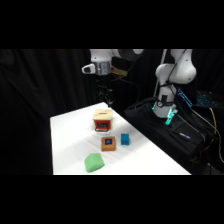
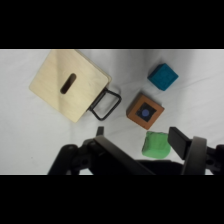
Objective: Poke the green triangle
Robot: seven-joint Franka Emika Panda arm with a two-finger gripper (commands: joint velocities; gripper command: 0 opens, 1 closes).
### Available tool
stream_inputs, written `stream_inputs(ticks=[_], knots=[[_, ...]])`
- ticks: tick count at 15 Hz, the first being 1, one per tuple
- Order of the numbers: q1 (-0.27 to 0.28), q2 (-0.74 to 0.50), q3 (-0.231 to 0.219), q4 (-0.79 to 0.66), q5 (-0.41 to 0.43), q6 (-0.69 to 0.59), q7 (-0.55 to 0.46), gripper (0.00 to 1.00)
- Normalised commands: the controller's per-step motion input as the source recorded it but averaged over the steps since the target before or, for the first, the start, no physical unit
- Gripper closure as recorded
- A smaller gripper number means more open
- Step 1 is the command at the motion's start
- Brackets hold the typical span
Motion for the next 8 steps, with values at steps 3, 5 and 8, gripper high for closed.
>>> stream_inputs(ticks=[3, 5, 8], knots=[[0.036, 0.01, -0.024, 0.03, 0.03, 0.0, -0.01, 0.0], [0.062, 0.11, 0.005, 0.2, 0.024, -0.04, 0.05, 0.0], [0.084, 0.25, 0.023, 0.4, 0.058, -0.08, 0.09, 0.0]])
